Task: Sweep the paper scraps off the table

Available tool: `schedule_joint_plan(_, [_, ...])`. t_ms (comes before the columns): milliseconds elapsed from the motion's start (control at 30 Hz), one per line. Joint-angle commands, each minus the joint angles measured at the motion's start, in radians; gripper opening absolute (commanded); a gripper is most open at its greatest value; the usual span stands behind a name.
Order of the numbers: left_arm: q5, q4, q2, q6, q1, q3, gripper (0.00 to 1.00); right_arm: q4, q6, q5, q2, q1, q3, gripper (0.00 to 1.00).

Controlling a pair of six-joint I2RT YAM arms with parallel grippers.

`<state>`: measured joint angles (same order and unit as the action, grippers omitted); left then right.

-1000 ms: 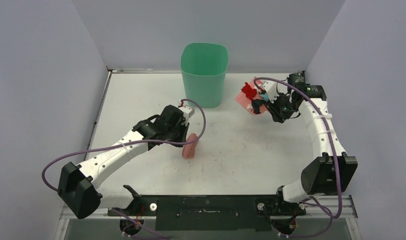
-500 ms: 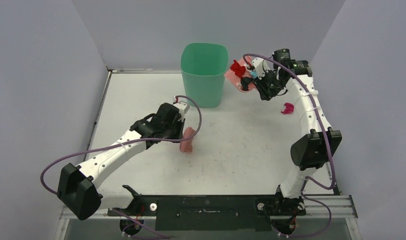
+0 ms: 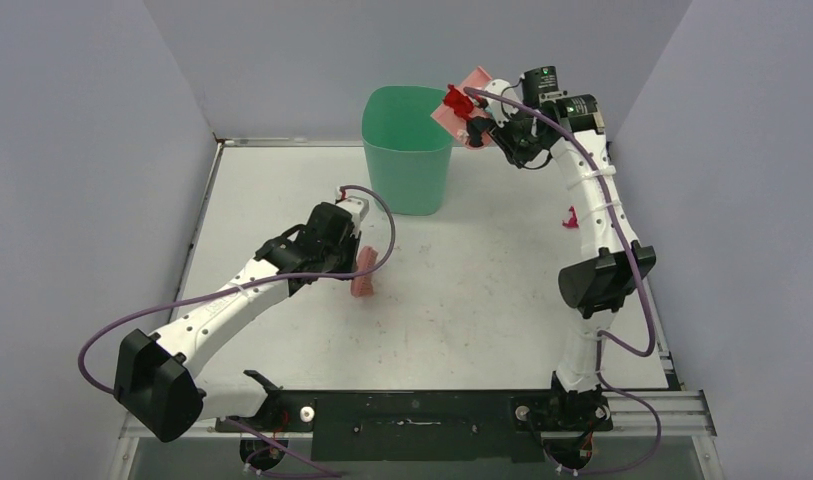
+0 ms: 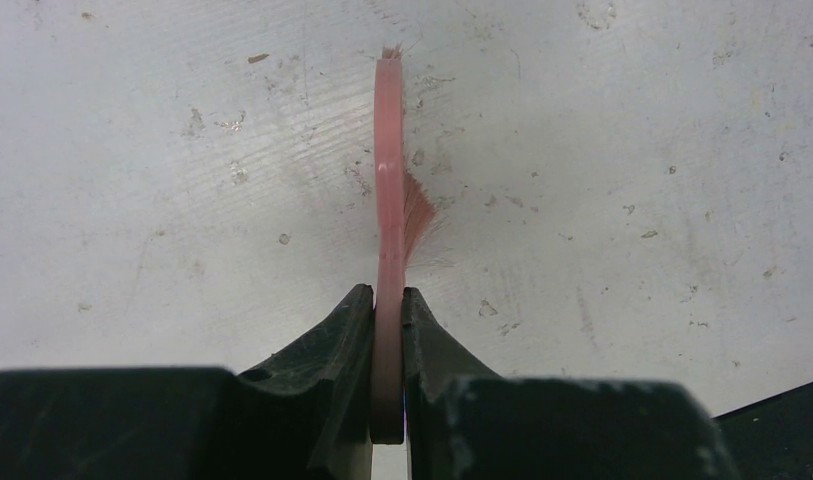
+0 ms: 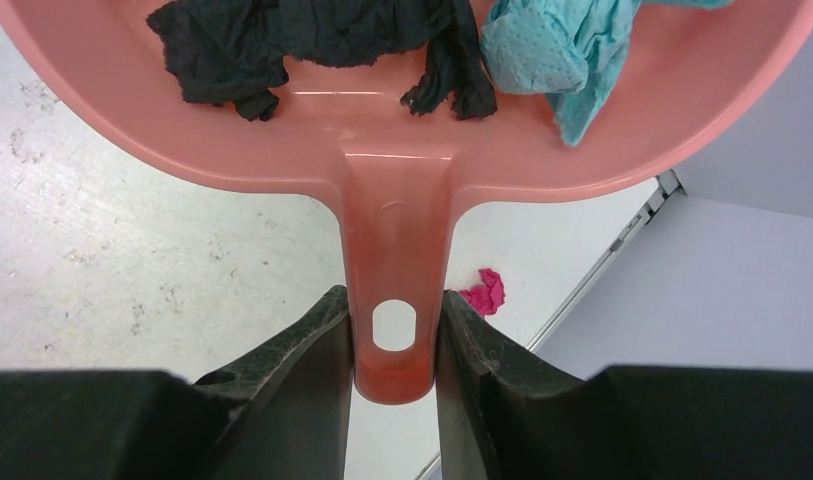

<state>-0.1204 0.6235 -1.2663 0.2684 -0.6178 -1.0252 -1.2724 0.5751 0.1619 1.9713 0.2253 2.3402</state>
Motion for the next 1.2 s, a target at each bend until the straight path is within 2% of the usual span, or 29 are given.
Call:
schedule_joint_plan(0, [-0.01, -0.02, -0.01, 0.004, 0.006, -0.019, 0.0, 0.009, -0.056, -0.139, 0.046, 0.046, 0.081, 0.05])
schedule_joint_plan(300, [0.026, -0.021, -0.028, 0.01, 0.007, -0.019, 0.0, 0.246, -0.111, -0.443, 0.061, 0.122, 0.136, 0.05])
schedule_joint_plan(533, [0.037, -0.014, -0.037, 0.011, 0.006, -0.021, 0.0, 0.386, 0.055, -0.712, 0.102, 0.246, 0.115, 0.05])
schedule_joint_plan(633, [0.044, -0.013, -0.038, 0.011, 0.007, -0.021, 0.0, 0.541, 0.219, -0.918, 0.125, 0.301, 0.063, 0.05])
schedule_joint_plan(700, [0.046, -0.013, -0.039, 0.011, 0.006, -0.02, 0.0, 0.751, 0.371, -1.065, 0.138, 0.323, 0.025, 0.05])
schedule_joint_plan(767, [0.049, -0.012, -0.04, 0.011, 0.006, -0.019, 0.0, 0.92, 0.525, -1.125, 0.14, 0.337, -0.005, 0.05])
schedule_joint_plan(933, [0.051, -0.01, -0.039, 0.01, 0.006, -0.021, 0.0, 1.158, 0.793, -1.159, 0.111, 0.343, -0.122, 0.05])
schedule_joint_plan(1167, [0.056, -0.008, -0.035, 0.01, 0.007, -0.022, 0.0, 1.379, 1.0, -1.136, 0.043, 0.344, -0.261, 0.05])
